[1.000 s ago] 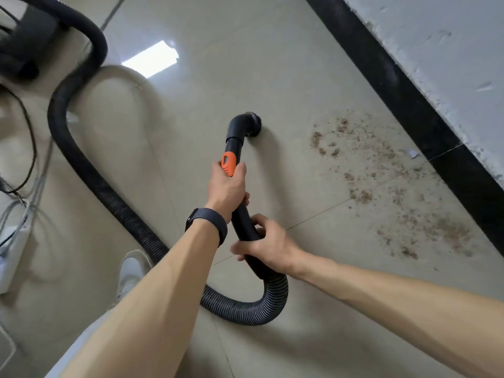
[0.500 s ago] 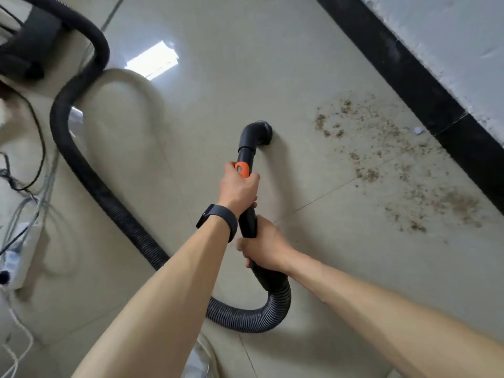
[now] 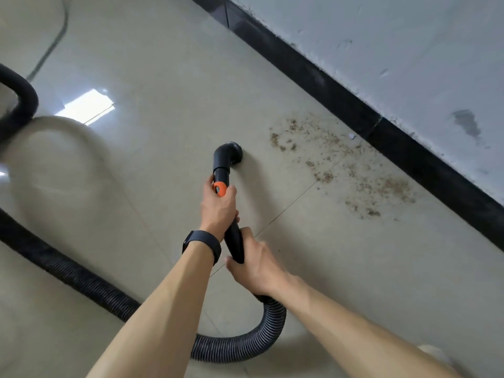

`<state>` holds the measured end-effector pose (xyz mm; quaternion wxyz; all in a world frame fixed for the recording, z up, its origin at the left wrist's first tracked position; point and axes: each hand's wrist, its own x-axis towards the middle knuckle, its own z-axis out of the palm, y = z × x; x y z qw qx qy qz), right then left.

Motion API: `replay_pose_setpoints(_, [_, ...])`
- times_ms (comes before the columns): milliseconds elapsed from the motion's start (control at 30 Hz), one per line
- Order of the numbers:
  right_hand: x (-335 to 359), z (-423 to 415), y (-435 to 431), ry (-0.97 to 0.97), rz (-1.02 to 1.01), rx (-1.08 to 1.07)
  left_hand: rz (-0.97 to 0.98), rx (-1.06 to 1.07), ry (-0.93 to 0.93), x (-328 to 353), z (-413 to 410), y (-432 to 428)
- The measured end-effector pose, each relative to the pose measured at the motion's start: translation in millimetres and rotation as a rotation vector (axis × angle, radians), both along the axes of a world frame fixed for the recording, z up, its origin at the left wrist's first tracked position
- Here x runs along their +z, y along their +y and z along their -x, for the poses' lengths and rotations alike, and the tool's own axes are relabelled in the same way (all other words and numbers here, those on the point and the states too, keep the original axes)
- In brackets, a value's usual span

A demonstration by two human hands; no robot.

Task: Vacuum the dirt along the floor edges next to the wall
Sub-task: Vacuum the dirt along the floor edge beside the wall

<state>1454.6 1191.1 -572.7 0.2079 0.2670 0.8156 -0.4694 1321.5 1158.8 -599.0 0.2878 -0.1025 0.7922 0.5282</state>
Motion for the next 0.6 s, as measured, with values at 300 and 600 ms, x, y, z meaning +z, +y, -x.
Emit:
replay_pose_setpoints(300, [24.4, 10.8, 29.1, -0.081, -0.129, 0.072, -0.099, 0.009, -0.056, 2.9, 4.9, 28.9])
replay_pose_setpoints(600, [25.0, 9.9, 75.0, -0.114, -0.177, 0.048, -0.176, -0.012, -0.074, 9.3, 0.7, 77.2])
